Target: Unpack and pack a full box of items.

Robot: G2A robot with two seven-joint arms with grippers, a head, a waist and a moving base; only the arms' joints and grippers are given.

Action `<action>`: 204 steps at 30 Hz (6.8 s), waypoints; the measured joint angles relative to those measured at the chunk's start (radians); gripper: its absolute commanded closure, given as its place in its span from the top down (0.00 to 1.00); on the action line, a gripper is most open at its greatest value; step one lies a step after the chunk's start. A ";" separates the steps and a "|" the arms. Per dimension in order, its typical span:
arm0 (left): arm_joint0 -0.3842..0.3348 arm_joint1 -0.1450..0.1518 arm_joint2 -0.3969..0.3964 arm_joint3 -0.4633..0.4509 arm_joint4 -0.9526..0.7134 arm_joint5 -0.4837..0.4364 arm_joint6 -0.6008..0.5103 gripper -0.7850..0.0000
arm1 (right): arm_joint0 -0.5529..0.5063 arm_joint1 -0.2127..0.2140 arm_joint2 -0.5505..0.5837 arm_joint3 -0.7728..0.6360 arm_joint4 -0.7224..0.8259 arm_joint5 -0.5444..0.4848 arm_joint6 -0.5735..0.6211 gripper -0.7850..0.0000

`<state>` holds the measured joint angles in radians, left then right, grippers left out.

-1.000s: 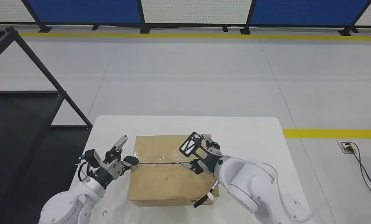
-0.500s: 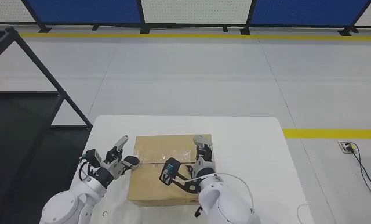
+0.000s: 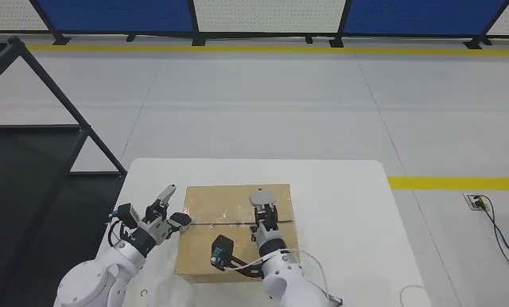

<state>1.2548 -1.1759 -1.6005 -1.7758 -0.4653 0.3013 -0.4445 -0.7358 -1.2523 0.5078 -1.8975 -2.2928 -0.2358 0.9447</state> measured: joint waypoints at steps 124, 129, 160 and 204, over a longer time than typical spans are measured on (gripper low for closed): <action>-0.017 0.026 0.023 0.034 -0.062 -0.027 0.015 1.00 | -0.229 -0.319 0.409 0.174 0.274 0.147 -0.098 0.47; -0.018 0.027 0.025 0.036 -0.062 -0.027 0.015 1.00 | -0.226 -0.327 0.397 0.181 0.251 0.158 -0.075 0.45; -0.017 0.033 0.028 0.034 -0.061 -0.029 0.016 1.00 | -0.242 -0.357 0.426 0.192 0.228 0.073 -0.018 0.31; -0.004 0.037 0.027 0.026 -0.066 -0.036 0.027 1.00 | -0.378 -0.356 0.517 0.109 0.426 0.140 -0.473 0.00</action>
<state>1.2511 -1.1384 -1.5737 -1.7503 -0.5317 0.2654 -0.4172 -1.1136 -1.6087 1.0245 -1.7884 -1.8670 -0.0957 0.4716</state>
